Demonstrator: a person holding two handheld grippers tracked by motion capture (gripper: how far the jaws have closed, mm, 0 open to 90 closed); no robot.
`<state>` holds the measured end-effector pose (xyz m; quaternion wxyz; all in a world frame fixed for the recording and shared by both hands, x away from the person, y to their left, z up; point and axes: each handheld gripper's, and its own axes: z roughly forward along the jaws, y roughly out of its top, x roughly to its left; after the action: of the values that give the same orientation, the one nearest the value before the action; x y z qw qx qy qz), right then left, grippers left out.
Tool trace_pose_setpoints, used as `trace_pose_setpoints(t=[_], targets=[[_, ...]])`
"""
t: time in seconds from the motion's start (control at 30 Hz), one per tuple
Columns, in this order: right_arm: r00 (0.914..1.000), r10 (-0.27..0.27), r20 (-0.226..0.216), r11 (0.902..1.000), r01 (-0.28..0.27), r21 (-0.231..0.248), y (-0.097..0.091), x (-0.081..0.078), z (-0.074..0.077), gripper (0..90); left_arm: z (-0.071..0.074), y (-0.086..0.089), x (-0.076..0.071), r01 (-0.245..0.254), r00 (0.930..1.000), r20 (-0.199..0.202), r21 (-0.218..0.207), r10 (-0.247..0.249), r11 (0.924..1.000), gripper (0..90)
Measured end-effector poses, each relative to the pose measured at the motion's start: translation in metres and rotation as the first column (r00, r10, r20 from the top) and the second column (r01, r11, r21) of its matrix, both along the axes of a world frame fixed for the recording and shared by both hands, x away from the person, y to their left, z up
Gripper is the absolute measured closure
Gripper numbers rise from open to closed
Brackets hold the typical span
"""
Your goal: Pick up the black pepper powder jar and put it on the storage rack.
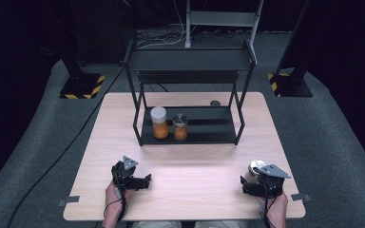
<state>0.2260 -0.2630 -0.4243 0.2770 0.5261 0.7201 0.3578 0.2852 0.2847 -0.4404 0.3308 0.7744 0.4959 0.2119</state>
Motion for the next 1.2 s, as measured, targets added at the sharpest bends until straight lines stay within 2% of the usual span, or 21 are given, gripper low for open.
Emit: trace_pose_setpoints(t=[0.17,0.47,0.67,0.77,0.87,0.93,1.2], targets=[[0.9999,0.003,0.015,0.9999,-0.003,0.016,-0.005,-0.002,-0.004,14.3,0.0,0.0,0.0,0.0,1.0,0.0,0.0,0.0,1.0,0.4],[0.9996,0.016,0.024,0.9991,-0.017,0.038,-0.012,-0.004,-0.007,29.2,0.0,0.0,0.0,0.001,1.0,0.0,0.002,-0.001,1.0,0.4],[0.9988,0.023,0.044,0.9995,-0.024,0.02,-0.01,-0.006,-0.01,30.3,0.0,0.0,0.0,0.001,1.0,0.0,0.002,-0.001,1.0,0.4],[0.9987,0.018,0.048,0.9995,-0.019,0.023,-0.01,-0.007,-0.01,30.4,0.0,0.0,0.0,0.001,1.0,0.0,0.002,-0.001,1.0,0.4],[0.9978,0.023,0.063,0.9984,-0.026,0.051,-0.013,-0.008,-0.011,30.3,0.0,0.0,0.0,0.001,1.0,0.0,0.002,-0.001,1.0,0.4],[0.9973,0.028,0.067,0.9984,-0.031,0.047,-0.013,-0.009,-0.009,30.3,0.0,0.0,0.0,0.001,1.0,0.0,0.002,-0.001,1.0,0.4],[0.9971,0.043,0.063,0.9985,-0.045,0.03,-0.009,-0.007,-0.005,30.3,0.0,0.0,0.0,0.001,1.0,0.0,0.002,-0.001,1.0,0.4]])
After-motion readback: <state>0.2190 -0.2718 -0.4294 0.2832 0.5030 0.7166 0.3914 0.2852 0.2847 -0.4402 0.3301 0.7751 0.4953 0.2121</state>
